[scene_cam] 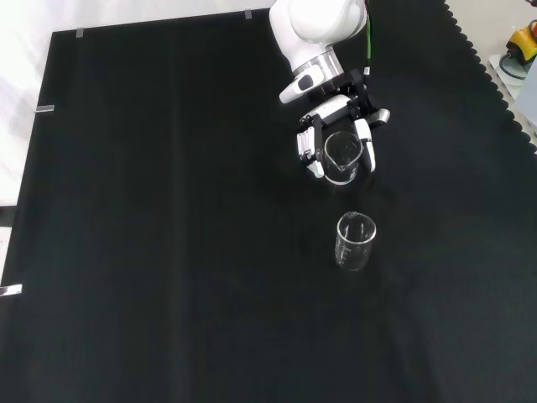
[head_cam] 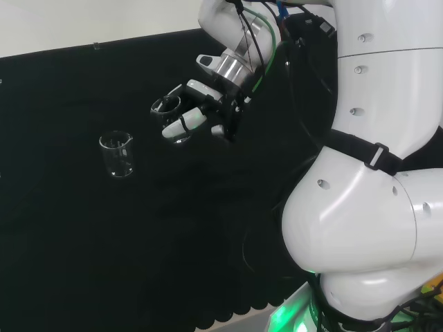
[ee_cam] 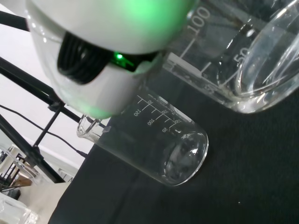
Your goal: Pour the water from the handheld beaker into the one on the table.
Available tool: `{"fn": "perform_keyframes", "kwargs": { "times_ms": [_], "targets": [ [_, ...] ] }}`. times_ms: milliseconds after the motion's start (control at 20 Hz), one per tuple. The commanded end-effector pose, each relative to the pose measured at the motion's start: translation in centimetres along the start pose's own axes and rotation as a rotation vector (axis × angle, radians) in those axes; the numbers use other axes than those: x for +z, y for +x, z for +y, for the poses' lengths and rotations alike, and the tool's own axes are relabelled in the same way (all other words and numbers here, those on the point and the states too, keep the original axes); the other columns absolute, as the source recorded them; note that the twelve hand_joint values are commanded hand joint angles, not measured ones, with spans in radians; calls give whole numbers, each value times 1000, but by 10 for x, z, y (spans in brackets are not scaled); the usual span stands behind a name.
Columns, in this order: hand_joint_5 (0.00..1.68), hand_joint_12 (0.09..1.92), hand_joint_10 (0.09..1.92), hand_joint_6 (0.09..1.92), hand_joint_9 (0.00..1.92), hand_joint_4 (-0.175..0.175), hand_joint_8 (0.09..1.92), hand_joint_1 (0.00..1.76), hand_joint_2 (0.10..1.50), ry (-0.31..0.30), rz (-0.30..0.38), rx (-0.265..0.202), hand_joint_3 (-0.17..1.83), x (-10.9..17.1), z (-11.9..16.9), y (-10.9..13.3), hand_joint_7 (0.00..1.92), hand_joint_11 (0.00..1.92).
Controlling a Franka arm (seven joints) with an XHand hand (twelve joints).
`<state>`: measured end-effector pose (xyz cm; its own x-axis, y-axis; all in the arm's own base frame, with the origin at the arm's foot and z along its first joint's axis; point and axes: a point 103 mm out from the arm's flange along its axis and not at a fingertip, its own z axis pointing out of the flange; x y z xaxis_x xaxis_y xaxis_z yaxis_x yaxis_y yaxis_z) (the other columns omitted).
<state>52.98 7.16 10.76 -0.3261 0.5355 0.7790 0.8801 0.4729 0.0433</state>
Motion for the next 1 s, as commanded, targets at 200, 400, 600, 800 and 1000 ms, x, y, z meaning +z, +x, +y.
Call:
{"fn": "perform_keyframes", "kwargs": {
  "times_ms": [200,400,600,800,1000],
  "targets": [
    [1396,744,147,306,1428,-175,189,1428,726,16,-15,1,403,-2,2,3,1566,1161],
    [1397,744,148,306,1427,-175,188,1428,724,33,-31,10,407,-6,1,1,1568,1163],
    [1397,744,149,306,1427,-175,189,1429,721,55,-53,16,412,-8,1,4,1570,1164],
    [1399,744,151,306,1432,-175,187,1429,716,80,-70,17,420,-7,2,11,1568,1165],
    [1404,740,172,306,1428,-175,169,1430,694,100,-91,12,459,-4,4,19,1582,1169]
  ]
}}
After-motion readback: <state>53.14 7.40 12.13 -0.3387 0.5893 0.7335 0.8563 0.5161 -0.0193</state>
